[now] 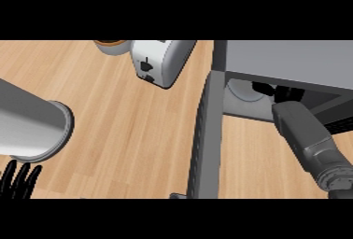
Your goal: Pick up the milk, place it into the microwave and close the microwave
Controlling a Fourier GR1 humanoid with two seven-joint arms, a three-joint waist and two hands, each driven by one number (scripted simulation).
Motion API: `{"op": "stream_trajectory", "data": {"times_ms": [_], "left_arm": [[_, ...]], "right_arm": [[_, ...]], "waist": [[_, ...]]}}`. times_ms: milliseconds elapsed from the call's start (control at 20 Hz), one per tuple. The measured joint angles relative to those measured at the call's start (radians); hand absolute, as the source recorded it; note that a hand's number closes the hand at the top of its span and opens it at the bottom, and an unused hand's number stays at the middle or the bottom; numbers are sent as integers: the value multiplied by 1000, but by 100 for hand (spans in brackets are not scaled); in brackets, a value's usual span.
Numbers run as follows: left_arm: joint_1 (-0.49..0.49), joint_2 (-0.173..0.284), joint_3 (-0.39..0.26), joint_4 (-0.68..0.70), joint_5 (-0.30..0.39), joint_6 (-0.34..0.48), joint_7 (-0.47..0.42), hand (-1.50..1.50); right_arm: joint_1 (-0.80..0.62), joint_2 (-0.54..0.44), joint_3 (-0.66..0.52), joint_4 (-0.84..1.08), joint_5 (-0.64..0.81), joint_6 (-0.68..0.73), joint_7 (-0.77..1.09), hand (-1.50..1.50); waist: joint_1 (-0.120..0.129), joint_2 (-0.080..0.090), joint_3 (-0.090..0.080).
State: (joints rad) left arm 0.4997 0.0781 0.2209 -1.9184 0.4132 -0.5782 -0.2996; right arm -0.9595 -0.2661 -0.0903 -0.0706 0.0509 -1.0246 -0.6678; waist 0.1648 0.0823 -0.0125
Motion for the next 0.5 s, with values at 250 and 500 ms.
{"op": "stream_trajectory", "data": {"times_ms": [250,500], "left_arm": [[-18,4,-4,11,-14,0,0,-150],[-43,3,-10,30,-25,6,3,-150]], "right_arm": [[21,-7,76,24,92,-93,143,-150],[-28,46,126,50,141,-23,127,-150]], "waist": [[25,2,-8],[20,-5,11]]}}
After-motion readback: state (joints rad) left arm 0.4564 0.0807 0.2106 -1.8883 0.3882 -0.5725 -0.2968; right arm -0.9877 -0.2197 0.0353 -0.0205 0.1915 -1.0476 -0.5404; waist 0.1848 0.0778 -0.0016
